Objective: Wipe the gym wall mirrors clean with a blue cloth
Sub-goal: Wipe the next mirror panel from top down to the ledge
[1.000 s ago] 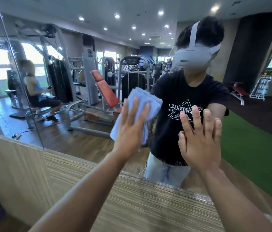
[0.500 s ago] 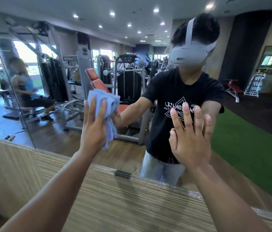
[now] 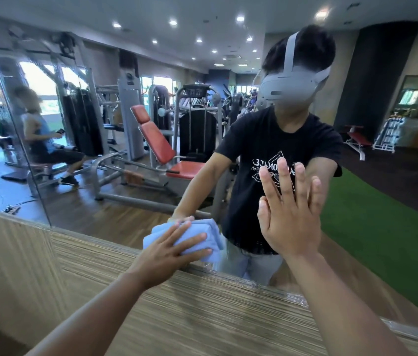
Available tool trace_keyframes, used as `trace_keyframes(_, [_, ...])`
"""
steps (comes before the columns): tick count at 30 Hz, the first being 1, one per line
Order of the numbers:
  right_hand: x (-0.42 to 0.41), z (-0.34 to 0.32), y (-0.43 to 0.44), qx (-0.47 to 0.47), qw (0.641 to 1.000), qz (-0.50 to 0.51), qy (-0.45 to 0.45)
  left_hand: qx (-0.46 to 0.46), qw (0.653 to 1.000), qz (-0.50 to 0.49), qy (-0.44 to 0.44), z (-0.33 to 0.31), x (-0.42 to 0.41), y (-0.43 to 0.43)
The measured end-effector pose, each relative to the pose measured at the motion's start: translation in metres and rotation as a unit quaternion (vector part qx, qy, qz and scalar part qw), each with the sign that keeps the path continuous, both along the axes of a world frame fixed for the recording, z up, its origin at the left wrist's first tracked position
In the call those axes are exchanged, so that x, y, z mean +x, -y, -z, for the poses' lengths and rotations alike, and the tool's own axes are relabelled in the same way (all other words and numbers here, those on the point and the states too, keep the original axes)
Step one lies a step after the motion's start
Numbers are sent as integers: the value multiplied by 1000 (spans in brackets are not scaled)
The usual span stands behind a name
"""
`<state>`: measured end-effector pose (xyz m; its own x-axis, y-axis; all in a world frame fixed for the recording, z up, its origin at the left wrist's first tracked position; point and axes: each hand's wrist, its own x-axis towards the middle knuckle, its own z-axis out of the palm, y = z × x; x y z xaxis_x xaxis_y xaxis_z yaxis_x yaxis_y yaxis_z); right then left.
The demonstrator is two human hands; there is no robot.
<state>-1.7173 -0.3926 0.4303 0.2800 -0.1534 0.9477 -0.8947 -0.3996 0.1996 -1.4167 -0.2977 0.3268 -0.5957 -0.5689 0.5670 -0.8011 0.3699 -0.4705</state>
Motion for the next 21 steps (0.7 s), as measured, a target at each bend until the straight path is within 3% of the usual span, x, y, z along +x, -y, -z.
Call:
trace_keyframes(3, [1, 1, 1, -3, 1000, -2, 2, -20, 999, 10, 23, -35, 10, 1])
trace_keyframes(9, [1, 2, 2, -9, 1000, 9, 1, -108, 988, 41, -99, -85, -27, 20])
trace_keyframes(14, [0, 1, 1, -5, 1000, 5, 0, -112, 984, 40, -130, -44, -41, 27])
trace_keyframes(21, [-1, 0, 0, -3, 1000, 5, -7, 16, 1000, 11, 11, 54, -35, -3])
